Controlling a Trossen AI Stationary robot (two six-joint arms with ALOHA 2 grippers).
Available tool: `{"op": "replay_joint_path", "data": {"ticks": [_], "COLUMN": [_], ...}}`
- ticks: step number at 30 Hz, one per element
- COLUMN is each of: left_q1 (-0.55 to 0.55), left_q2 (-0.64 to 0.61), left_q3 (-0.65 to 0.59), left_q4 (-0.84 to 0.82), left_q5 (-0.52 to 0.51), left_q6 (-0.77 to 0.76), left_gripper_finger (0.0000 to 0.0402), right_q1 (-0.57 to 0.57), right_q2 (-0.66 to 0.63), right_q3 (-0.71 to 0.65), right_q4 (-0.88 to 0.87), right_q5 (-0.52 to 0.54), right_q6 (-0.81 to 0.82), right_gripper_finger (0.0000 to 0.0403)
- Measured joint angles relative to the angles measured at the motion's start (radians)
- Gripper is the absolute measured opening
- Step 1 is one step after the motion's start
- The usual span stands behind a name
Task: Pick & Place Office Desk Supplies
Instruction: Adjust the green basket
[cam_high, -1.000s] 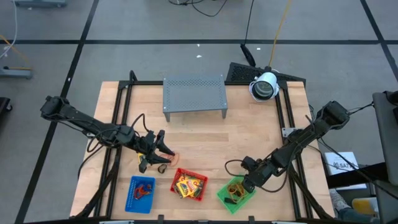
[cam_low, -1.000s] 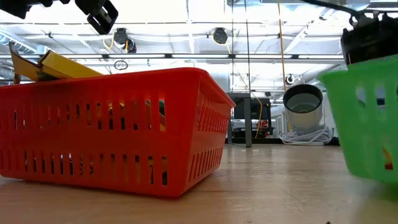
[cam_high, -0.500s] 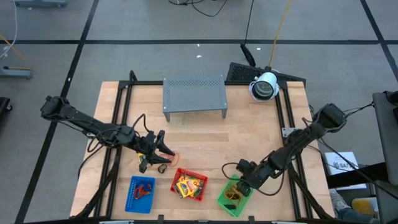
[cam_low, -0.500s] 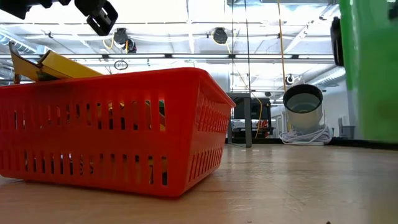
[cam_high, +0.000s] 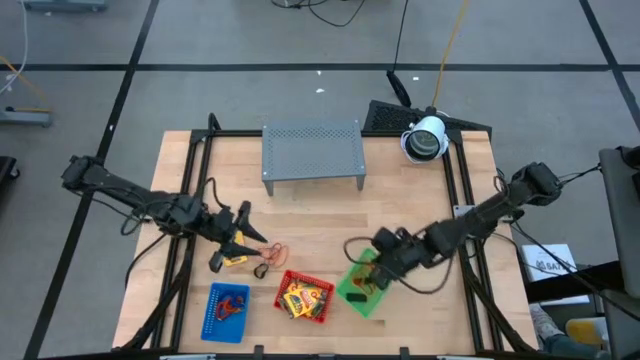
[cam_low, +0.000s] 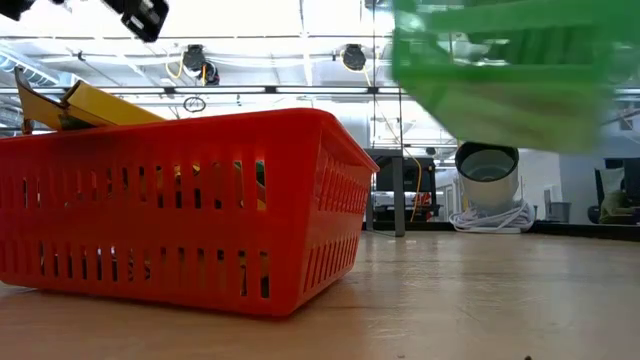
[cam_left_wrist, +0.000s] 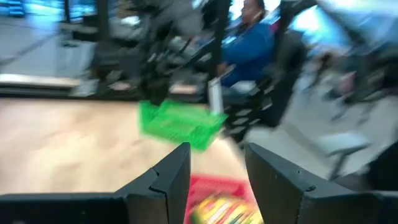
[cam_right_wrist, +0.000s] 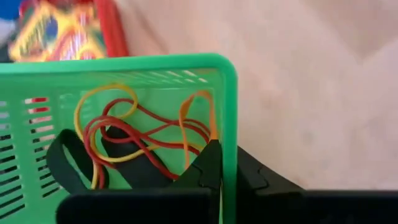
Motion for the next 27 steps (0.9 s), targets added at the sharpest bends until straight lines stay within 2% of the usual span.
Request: {"op": "replay_joint_path", "data": {"ticks": [4, 8, 14, 19, 27], "left_q1": [-0.049, -0.083, -0.135, -0.171, -0.216], "left_q2": [-0.080, -0.129, -0.216, -0.292, -0.360], "left_q3": [0.000, 0.000, 0.000, 0.000, 0.000], "left_q4": [-0.165, -0.201, -0.283, -0.392, -0.475], "left_q5": [-0.168, -0.270, -0.289, -0.289, -0.288], "left_q6": [0.106, 0.164, 0.198, 0.189, 0.161], "left_gripper_finger": [0.0161, 0.0161, 0.0161, 0.0161, 0.0161], "right_q1": [-0.120, -0.221, -0.313, -0.348, -0.373], "right_q2": [0.046, 0.131, 0.316, 0.435, 0.480], "right_q3": [0.128, 0.264, 0.452, 0.580, 0.609], "right_q4": [-0.092, -0.182, -0.217, -0.217, -0.190], "right_q5": [0.001, -0.005, -0.082, -0.086, -0.024], "right_q6": [-0.116, -0.201, -0.334, -0.401, -0.348], "right_gripper_finger": [0.0000, 0.0000, 0.0000, 0.0000, 0.0000]}}
